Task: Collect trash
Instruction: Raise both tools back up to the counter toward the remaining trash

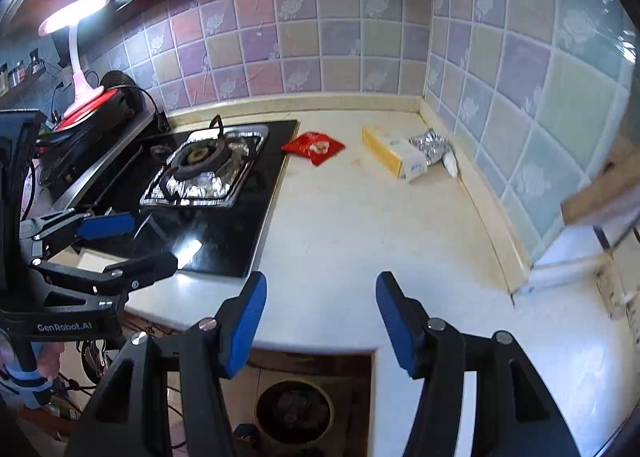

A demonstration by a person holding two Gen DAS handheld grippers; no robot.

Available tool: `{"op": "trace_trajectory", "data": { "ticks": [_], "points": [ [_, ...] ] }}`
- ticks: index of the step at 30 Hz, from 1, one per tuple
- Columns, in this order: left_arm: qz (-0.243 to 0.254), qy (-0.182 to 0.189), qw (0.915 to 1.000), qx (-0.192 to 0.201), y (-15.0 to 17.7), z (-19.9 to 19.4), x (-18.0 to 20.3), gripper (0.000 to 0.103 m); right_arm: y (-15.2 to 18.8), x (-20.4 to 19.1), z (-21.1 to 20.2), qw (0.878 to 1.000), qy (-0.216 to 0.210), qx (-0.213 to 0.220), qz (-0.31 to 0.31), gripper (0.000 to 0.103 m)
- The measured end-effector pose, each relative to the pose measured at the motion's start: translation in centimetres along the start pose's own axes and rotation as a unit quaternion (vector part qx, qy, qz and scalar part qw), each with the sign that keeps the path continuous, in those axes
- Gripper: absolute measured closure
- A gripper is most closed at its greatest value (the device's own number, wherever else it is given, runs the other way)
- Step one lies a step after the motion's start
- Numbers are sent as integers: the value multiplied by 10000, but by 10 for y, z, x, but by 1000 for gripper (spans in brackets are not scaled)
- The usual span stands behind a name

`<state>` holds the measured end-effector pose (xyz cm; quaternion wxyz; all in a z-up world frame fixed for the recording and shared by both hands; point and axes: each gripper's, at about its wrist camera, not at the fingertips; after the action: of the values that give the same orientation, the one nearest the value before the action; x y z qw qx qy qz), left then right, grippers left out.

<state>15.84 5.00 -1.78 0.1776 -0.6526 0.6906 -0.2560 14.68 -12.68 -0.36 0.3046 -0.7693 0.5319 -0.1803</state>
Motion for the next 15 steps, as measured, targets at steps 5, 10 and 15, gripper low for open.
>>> {"op": "trace_trajectory", "data": {
  "ticks": [5,10,15],
  "points": [
    [-214,72,9997,-118,-44,8,-8,6,-45,18,25,9999,93,0,-129,37],
    [-108,99,9993,-343,-93,35,-17,1,-84,42,56,10000,75,11,-16,36],
    [50,-66,9987,-510,-146,86,-28,1,-123,77,100,9993,160,34,338,36]
  ]
}}
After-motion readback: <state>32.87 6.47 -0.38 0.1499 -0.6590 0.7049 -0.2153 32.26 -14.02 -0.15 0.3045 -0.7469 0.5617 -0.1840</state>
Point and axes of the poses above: each gripper's, at about its wrist camera, not at the fingertips, and z roughly the way its jaws point, x to its right, y to its underside, and after that the axes turned 3 degrees about -z, right-handed
